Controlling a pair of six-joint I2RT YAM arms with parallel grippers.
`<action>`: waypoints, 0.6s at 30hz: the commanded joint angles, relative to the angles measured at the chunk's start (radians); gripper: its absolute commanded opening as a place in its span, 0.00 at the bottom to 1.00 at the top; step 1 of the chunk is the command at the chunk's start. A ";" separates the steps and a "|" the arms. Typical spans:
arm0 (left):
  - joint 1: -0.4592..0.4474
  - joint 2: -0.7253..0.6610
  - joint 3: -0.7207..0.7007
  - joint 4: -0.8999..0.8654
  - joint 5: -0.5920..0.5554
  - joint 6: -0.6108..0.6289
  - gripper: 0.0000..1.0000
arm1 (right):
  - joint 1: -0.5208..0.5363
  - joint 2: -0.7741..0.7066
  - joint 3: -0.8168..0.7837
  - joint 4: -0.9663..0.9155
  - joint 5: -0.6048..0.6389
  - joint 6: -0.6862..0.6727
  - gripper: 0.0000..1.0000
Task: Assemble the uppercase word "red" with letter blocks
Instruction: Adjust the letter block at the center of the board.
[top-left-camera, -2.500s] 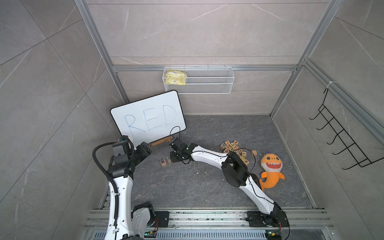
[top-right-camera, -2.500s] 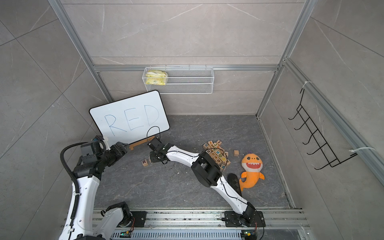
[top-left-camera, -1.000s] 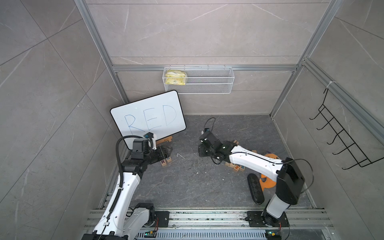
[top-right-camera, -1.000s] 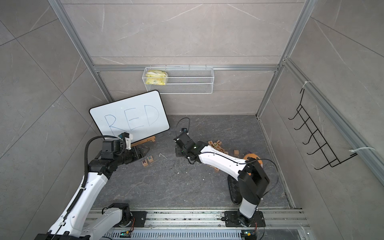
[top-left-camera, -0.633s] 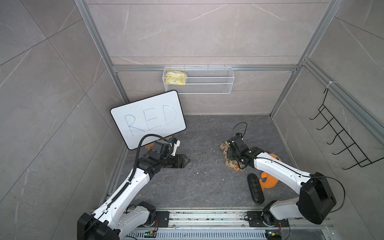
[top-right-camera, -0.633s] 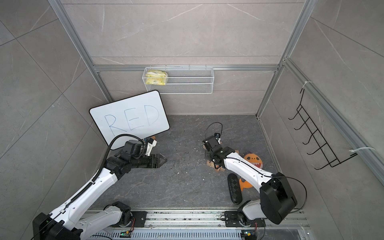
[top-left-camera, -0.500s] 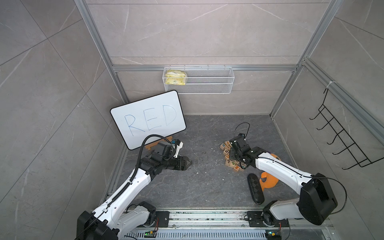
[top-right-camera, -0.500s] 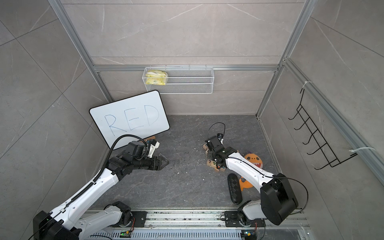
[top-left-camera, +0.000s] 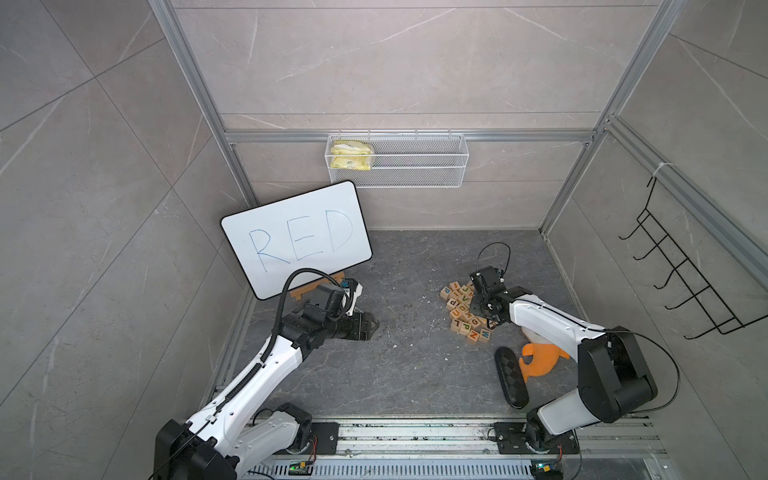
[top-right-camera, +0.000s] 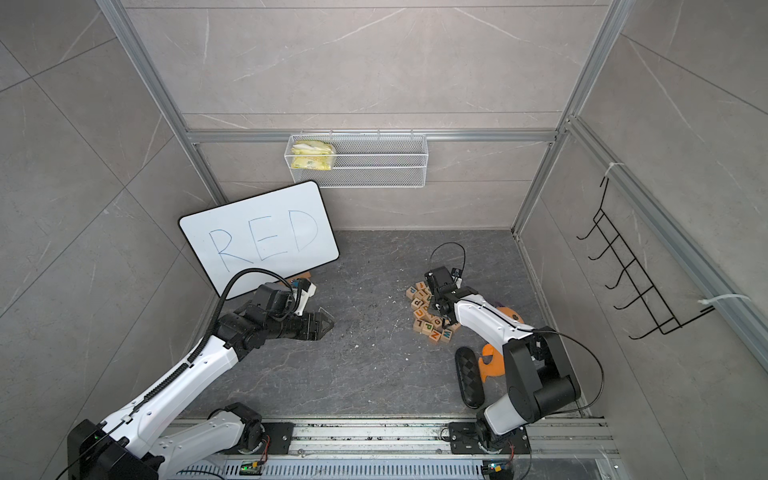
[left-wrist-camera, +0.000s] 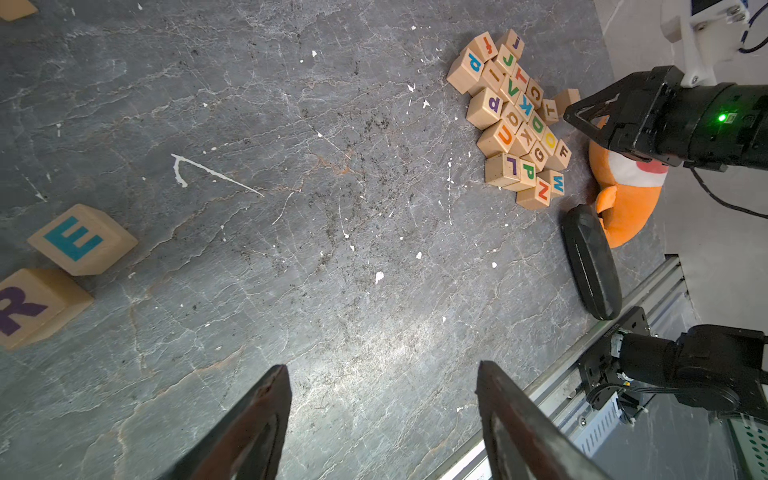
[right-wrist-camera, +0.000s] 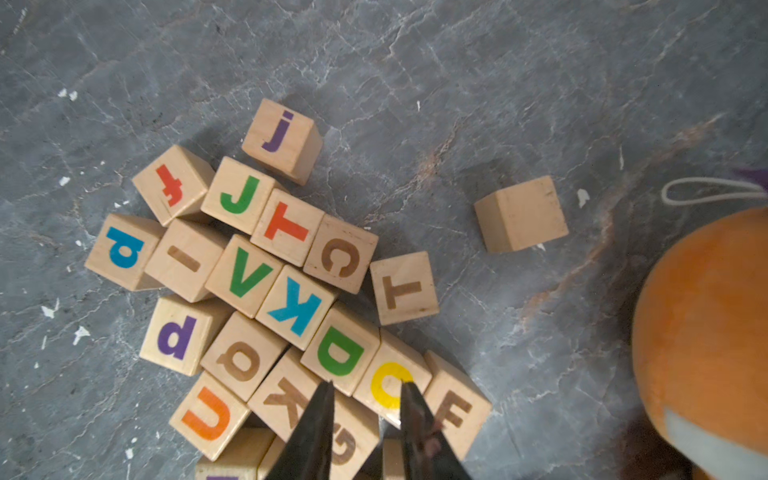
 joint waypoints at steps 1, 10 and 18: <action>-0.003 -0.016 0.018 -0.018 -0.006 0.029 0.74 | -0.013 0.045 0.041 -0.007 -0.008 -0.008 0.31; -0.001 -0.021 0.022 -0.028 -0.038 0.035 0.75 | -0.030 0.133 0.061 0.016 -0.066 0.008 0.33; -0.002 -0.023 0.024 -0.032 -0.047 0.034 0.75 | -0.030 0.125 0.063 0.023 -0.088 0.044 0.34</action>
